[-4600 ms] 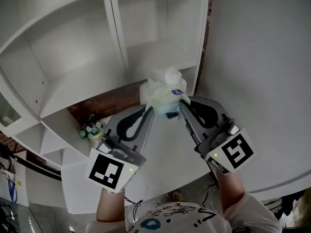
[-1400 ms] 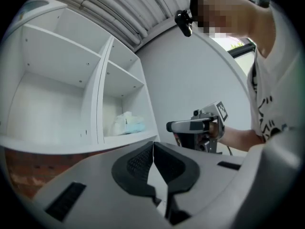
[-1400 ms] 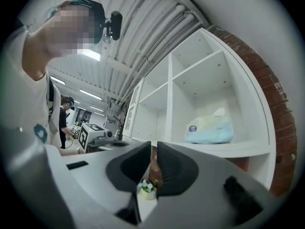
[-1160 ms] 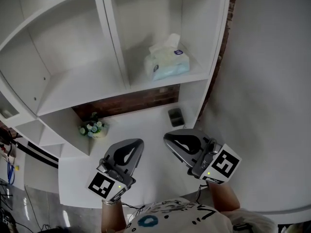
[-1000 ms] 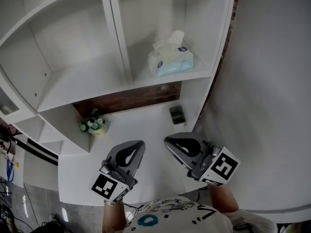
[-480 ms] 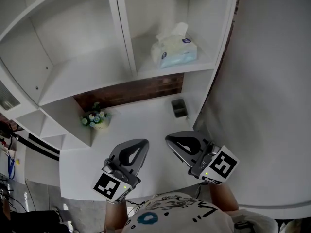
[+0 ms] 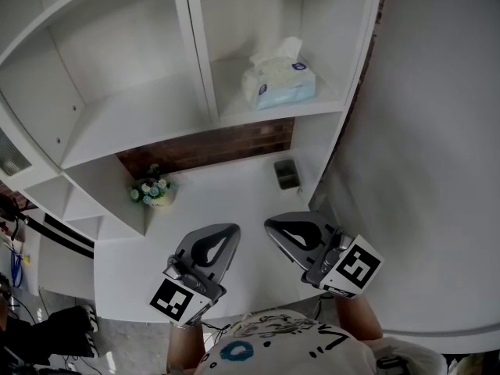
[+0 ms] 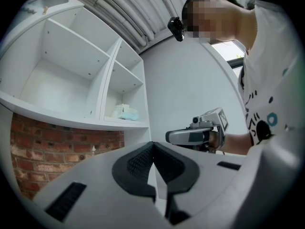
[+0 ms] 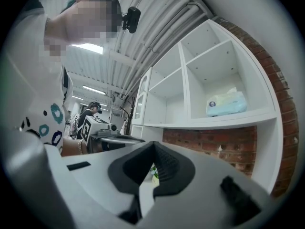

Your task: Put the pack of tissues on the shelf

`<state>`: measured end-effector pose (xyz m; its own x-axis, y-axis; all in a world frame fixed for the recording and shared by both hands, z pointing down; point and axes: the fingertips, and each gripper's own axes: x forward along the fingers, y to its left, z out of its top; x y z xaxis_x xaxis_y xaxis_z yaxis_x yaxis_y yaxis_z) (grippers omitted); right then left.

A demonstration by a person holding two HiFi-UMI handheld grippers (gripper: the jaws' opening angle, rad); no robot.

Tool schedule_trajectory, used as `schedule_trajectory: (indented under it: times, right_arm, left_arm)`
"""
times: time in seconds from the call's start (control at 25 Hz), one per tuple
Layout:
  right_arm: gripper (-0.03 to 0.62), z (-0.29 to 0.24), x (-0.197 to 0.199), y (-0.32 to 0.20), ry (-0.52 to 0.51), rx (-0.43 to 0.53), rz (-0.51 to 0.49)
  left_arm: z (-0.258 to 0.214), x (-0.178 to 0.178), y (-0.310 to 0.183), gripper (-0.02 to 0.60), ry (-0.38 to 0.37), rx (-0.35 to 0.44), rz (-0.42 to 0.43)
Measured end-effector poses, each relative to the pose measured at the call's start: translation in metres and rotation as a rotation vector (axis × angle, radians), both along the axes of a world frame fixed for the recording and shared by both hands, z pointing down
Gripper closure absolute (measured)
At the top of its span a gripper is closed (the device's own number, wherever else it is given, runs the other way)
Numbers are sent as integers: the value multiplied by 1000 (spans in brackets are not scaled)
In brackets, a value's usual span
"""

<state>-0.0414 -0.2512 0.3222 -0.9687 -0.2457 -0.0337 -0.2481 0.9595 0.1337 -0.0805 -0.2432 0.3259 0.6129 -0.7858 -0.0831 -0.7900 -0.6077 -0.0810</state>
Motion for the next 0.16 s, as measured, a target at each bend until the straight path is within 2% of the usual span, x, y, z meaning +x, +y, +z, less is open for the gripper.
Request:
schedule_trajectory:
  times: [0.16]
  right_arm:
    - [569, 0, 3, 1, -1, -4, -2]
  left_arm:
    - [0, 3, 1, 568, 2, 0, 1]
